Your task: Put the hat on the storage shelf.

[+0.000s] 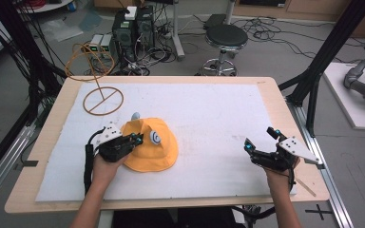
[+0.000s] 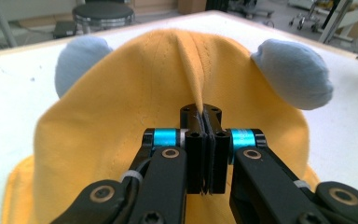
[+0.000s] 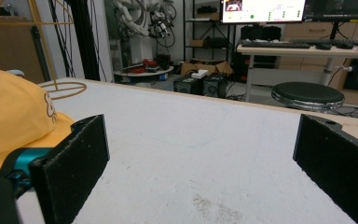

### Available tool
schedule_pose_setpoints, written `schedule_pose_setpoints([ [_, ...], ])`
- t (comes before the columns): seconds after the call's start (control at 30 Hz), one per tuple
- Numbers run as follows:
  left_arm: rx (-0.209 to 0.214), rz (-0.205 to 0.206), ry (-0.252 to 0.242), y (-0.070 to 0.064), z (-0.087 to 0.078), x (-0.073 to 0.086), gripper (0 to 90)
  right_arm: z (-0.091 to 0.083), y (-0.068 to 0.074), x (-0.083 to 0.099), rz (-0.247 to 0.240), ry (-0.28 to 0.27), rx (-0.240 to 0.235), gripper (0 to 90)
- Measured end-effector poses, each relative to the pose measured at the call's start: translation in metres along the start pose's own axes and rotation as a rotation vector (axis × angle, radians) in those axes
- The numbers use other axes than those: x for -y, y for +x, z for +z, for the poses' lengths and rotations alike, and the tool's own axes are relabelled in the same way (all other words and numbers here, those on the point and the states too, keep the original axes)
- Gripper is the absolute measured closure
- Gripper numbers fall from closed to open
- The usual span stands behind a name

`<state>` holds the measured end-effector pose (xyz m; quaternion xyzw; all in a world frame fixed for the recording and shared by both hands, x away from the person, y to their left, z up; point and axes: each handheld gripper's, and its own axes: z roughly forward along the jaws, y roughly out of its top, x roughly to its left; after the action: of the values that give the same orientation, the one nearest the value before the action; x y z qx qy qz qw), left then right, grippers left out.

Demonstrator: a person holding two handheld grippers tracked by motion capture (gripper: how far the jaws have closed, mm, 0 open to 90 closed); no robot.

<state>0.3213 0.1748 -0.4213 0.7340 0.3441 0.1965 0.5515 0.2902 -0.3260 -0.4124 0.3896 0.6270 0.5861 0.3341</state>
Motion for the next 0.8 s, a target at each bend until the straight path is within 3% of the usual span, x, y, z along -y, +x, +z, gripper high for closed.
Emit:
schedule_pose_setpoints([
  [0.4,-0.049,0.048,-0.088,-0.006,-0.010,-0.009,88.3,0.000,0.001,0.001,0.004,0.005,0.000,3.1],
  [0.8,-0.081,0.086,-0.190,-0.009,-0.023,-0.035,88.3,0.001,0.000,0.001,0.000,0.004,-0.004,3.1],
])
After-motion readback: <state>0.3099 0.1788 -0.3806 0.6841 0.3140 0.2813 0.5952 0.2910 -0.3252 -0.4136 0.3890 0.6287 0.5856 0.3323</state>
